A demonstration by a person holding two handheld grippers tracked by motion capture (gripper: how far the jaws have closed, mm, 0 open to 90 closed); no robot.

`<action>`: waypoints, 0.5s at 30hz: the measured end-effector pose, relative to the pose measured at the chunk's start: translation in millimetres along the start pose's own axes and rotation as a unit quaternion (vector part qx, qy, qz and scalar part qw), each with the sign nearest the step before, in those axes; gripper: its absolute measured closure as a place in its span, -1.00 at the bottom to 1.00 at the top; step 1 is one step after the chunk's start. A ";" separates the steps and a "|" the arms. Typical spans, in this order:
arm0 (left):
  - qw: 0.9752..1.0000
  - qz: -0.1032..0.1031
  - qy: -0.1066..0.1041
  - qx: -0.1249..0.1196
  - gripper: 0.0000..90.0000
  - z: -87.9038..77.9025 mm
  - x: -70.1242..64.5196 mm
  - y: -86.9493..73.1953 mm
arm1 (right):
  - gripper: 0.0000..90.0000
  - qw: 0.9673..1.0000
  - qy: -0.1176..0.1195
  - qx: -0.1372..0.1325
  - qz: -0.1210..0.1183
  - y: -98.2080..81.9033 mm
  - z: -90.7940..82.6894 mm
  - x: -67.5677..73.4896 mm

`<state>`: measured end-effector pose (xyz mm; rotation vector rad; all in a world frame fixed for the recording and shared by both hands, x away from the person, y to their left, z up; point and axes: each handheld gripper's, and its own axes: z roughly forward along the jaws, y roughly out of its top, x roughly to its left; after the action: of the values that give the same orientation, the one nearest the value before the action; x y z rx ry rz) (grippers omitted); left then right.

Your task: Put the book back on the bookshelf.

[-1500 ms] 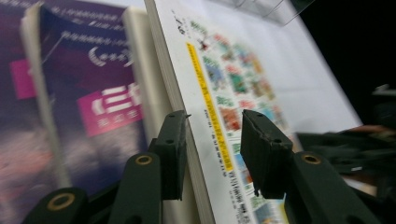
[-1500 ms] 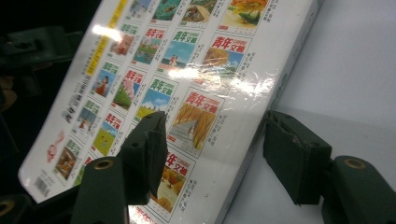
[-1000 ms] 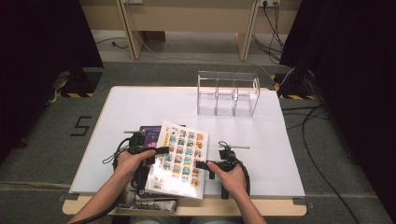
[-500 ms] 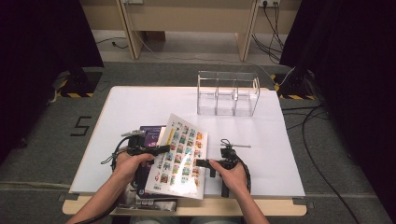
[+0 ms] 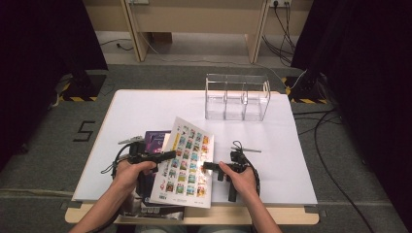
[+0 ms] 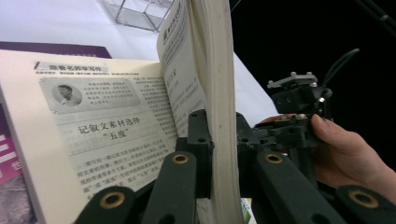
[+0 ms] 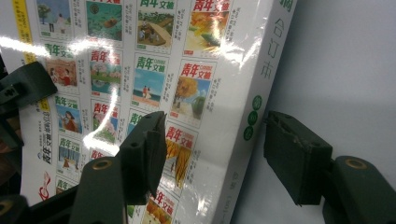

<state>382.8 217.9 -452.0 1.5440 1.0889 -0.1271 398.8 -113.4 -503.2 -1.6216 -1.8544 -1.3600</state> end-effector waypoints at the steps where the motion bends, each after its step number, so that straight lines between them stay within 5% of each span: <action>1: 1.000 0.000 -0.001 0.000 0.82 -0.2 -0.1 -0.2 | -0.13 1.000 0.002 0.000 0.000 0.5 0.9 -0.1; 15: 1.000 -0.002 -0.003 -0.002 0.82 -0.2 -1.3 -0.4 | -0.11 1.000 -0.002 0.005 -0.010 3.2 8.1 4.2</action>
<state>381.8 217.3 -451.4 1.5371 1.0872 -0.1309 403.2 -104.8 -502.6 -1.6073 -1.8809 -1.3542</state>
